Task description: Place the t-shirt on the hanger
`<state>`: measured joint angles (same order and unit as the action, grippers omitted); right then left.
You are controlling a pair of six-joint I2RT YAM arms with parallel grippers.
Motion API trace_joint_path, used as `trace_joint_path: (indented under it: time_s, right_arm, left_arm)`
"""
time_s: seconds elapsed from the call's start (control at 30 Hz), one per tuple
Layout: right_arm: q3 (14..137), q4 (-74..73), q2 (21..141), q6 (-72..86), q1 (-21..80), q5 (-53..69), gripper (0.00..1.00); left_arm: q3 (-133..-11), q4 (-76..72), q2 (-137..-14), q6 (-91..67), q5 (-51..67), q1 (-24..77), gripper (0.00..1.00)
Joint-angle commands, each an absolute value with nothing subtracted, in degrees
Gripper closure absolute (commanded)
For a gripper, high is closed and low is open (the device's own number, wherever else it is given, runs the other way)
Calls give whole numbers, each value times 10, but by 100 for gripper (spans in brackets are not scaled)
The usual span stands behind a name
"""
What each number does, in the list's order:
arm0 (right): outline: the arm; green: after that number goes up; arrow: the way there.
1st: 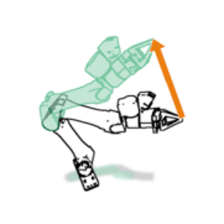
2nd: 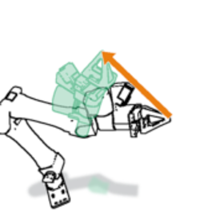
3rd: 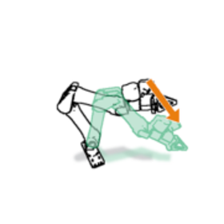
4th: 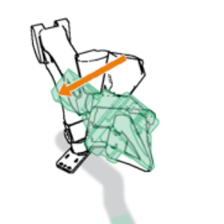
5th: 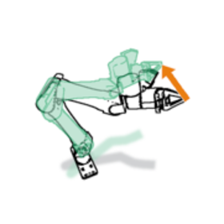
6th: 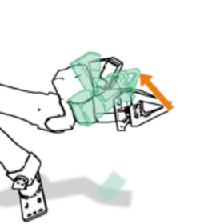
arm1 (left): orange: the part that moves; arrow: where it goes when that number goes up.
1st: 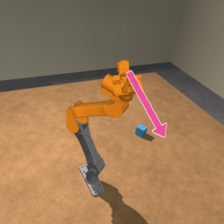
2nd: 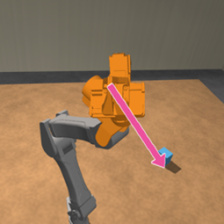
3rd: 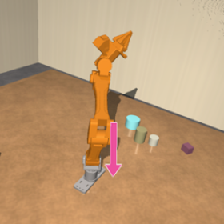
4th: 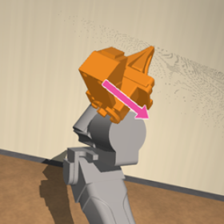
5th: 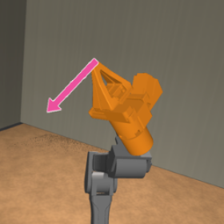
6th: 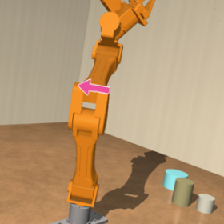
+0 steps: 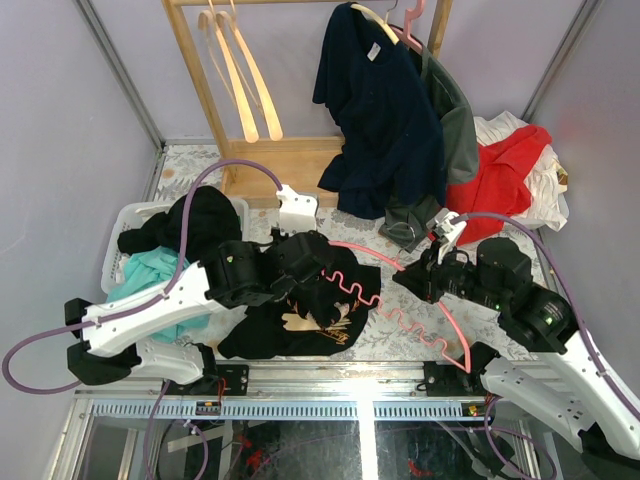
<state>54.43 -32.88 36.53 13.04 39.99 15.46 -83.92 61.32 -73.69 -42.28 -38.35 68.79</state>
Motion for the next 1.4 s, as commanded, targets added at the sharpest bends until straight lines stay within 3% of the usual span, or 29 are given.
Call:
trace_joint_path:
  time_s: [0.0,0.6,0.87,1.37]
  right_arm:
    - [566,-297,372,116,401,134,100]
    - [496,-154,348,223,401,390,100]
    - [512,-250,339,187,401,375,100]
    - [470,-156,331,238,401,493,100]
  left_arm:
    - [-874,595,-748,-390,-377,681,100]
    - [-973,590,-797,-303,-361,664,100]
    - [-1010,605,-800,-277,-366,664,100]
    - [-1148,648,-844,-204,-383,664,100]
